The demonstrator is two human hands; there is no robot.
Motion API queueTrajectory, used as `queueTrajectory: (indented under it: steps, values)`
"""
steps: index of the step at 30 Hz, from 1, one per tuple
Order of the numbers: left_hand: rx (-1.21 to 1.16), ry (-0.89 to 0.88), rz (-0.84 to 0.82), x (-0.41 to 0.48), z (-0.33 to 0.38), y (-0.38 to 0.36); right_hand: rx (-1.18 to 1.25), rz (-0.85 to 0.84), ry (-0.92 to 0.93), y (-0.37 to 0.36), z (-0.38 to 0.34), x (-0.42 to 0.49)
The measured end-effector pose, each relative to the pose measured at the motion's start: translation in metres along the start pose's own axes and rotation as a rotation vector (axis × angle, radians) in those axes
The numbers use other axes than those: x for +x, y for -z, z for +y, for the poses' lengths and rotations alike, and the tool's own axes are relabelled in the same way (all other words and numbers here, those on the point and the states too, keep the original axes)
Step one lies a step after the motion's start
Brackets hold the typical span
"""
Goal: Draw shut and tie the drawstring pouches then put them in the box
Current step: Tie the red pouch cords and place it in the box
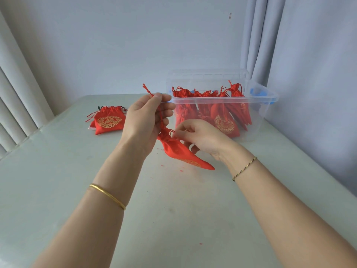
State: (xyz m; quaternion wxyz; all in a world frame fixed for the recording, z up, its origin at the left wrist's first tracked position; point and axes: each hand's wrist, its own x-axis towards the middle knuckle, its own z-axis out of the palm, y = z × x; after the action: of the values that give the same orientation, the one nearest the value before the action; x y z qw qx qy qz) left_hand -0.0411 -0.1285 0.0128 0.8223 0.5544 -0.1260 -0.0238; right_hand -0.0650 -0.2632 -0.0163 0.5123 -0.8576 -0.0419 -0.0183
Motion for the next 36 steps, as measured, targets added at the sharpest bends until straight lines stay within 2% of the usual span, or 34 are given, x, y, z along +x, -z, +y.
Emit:
queueTrajectory:
  steps: [2, 7, 10, 17, 21, 27, 30, 33, 34, 36]
  values:
    - [-0.007, 0.004, 0.016, 0.0, 0.001, 0.001, 0.05, 0.015, -0.01, 0.005, 0.0, 0.0]
    - [-0.071, -0.01, 0.14, 0.003, 0.002, 0.003, 0.348, 0.054, -0.016, 0.019, -0.011, -0.003]
    - [-0.044, -0.035, 0.213, 0.007, 0.003, 0.009, 0.416, 0.108, -0.01, 0.029, -0.015, -0.005]
    - [0.193, -0.025, 0.334, 0.01, 0.002, 0.018, 0.447, 0.237, -0.039, 0.049, -0.008, -0.006]
    - [0.327, -0.084, 0.376, 0.01, -0.003, 0.02, 0.436, 0.32, -0.071, 0.054, -0.005, -0.005]
    - [0.282, -0.128, 0.45, 0.016, -0.005, 0.028, 0.309, 0.42, -0.126, 0.058, 0.005, -0.002]
    - [0.12, -0.115, 0.328, 0.017, -0.002, 0.028, 0.219, 0.44, -0.138, 0.054, 0.009, 0.0]
    - [-0.113, -0.101, 0.029, 0.014, 0.005, 0.025, 0.229, 0.414, -0.134, 0.054, 0.007, -0.002]
    - [-0.113, -0.082, -0.049, 0.012, 0.007, 0.024, 0.248, 0.406, -0.126, 0.054, 0.005, -0.002]
    - [0.056, -0.042, -0.13, 0.009, 0.008, 0.019, 0.298, 0.396, -0.086, 0.054, -0.002, -0.004]
